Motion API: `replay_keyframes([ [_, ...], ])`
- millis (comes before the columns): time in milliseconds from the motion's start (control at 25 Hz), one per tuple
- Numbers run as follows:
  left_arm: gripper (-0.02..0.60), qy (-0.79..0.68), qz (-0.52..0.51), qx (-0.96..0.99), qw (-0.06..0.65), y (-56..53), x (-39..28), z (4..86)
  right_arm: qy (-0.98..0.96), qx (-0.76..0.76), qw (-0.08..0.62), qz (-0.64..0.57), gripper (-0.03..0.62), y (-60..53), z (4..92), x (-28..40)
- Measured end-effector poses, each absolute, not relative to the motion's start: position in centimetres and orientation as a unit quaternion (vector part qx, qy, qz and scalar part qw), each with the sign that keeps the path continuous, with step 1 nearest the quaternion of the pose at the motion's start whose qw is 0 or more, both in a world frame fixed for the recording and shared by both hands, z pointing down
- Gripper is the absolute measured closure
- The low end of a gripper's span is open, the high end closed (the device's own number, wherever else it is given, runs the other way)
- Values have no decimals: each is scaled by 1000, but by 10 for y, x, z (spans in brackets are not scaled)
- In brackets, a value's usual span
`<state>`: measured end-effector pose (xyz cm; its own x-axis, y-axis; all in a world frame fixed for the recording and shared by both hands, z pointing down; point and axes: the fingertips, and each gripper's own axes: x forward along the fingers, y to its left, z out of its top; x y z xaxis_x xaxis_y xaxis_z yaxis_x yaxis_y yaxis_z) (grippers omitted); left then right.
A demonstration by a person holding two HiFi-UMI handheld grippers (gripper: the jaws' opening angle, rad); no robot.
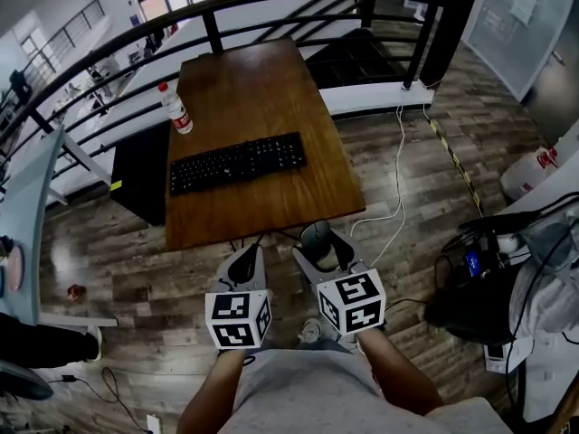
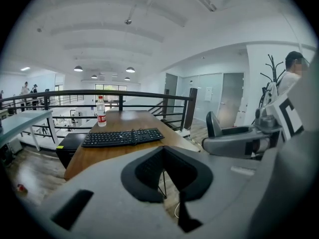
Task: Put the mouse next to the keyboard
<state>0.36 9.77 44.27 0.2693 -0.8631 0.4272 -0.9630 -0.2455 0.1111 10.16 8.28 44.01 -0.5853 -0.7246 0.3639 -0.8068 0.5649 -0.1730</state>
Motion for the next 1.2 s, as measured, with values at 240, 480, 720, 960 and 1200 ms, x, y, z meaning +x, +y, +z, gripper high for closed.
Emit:
replay_keyframes([
  [240, 588, -601, 137, 767, 180, 87, 3, 443, -882, 423, 128, 164, 292, 72, 442, 101],
  [480, 588, -605, 135, 763, 185, 65, -6, 449, -883, 419, 131, 167, 292, 48, 448, 94],
  [720, 588, -604, 127, 763, 193, 23, -21, 453, -881, 419, 141, 168, 292, 7, 452, 79],
  [960, 588, -592, 122, 770, 202, -36, -46, 458, -873, 429, 154, 171, 293, -48, 457, 52],
  [1200, 588, -574, 130, 780, 212, -89, -77, 462, -861, 443, 165, 185, 293, -101, 461, 20],
])
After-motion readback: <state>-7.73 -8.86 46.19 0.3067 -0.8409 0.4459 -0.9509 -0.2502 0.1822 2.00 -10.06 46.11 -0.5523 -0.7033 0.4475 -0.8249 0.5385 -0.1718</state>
